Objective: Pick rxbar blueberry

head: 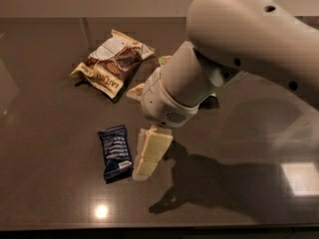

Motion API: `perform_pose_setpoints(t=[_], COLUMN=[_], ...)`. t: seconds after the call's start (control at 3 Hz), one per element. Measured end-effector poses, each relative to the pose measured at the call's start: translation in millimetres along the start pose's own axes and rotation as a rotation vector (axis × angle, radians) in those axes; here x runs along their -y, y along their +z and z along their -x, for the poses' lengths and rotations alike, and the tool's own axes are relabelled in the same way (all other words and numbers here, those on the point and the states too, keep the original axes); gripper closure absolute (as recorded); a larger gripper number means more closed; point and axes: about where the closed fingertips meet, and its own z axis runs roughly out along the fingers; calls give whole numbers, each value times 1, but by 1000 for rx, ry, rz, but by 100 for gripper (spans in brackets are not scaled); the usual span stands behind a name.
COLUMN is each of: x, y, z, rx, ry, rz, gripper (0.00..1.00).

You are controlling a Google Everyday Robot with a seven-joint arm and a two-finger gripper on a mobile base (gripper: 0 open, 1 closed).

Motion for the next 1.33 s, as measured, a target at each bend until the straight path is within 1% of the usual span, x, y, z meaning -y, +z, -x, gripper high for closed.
perform_pose_setpoints(t=[0.33, 1.0, 1.33], x=[-1, 19, 26], y=[1, 29, 43], z=[0, -2, -1], rx=[3, 30, 31], ry=[5, 37, 33], rz=[8, 50, 65], gripper=[0, 0, 0])
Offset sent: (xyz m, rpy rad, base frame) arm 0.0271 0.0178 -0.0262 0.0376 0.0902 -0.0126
